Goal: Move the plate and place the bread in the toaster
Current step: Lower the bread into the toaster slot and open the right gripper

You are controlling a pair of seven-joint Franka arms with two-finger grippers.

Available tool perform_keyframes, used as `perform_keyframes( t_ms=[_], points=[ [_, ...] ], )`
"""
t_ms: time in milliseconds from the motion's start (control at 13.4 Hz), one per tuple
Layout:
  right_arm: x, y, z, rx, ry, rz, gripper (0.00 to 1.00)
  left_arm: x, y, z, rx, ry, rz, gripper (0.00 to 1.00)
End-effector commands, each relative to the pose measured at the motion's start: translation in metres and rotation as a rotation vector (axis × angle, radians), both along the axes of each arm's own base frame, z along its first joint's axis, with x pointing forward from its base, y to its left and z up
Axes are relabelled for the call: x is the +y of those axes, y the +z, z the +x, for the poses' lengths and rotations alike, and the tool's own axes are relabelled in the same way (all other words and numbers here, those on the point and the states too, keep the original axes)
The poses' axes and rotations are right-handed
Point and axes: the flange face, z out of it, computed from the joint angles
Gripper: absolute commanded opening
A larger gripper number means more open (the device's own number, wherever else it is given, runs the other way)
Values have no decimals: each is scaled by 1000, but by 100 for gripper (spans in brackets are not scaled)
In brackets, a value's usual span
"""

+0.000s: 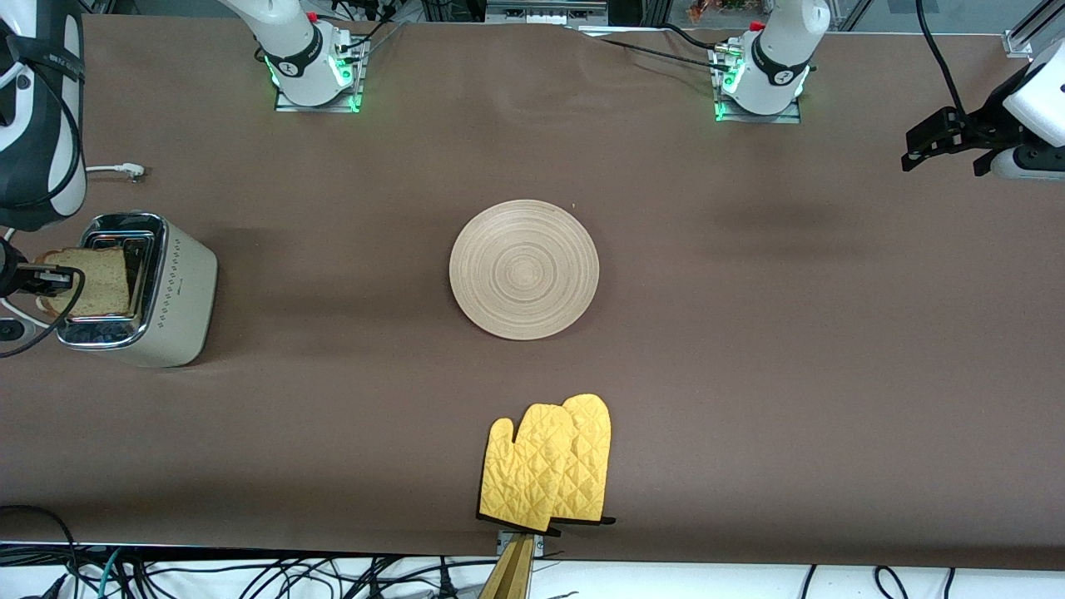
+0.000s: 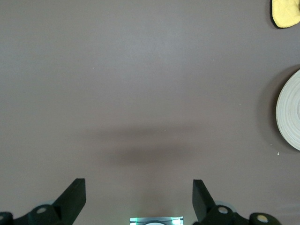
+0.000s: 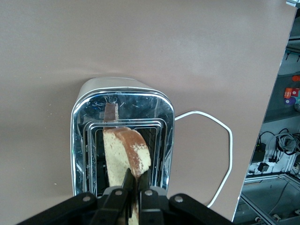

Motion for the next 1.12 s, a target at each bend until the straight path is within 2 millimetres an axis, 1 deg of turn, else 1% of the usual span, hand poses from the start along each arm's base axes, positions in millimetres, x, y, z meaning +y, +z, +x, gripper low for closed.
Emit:
perform_keyframes(
  t_ms=[0, 75, 150, 224, 374, 449, 598, 823, 898, 972, 1047],
  points=[
    [2, -5, 1, 7, 12, -14, 0, -2, 8, 0, 3, 6, -13, 100],
    [1, -5, 2, -1, 6, -10, 67, -2, 8, 0, 3, 6, -13, 100],
    [1, -3, 3, -9, 1, -5, 100, -2, 8, 0, 3, 6, -13, 100],
    [5, 0, 1, -5, 3, -2, 100, -2, 8, 0, 3, 6, -13, 100],
    [8, 9, -3, -1, 3, 4, 100, -2, 8, 0, 3, 6, -13, 100],
    [11, 21, -7, -3, 9, 11, 100, -2, 8, 0, 3, 6, -13, 100],
    [32, 34, -14, 23, 17, 36, 100, -3, 8, -1, 5, 6, -13, 100],
    [71, 76, -31, 64, 32, 104, 100, -2, 7, 0, 6, 6, -13, 100],
    [87, 94, -37, 81, 31, 127, 100, -2, 7, 0, 6, 6, -13, 100],
    [95, 112, -35, 47, 37, 177, 100, -2, 7, 0, 6, 6, -13, 100],
    [107, 133, -34, 5, 46, 256, 100, -2, 7, 0, 6, 6, -13, 100]
  ],
)
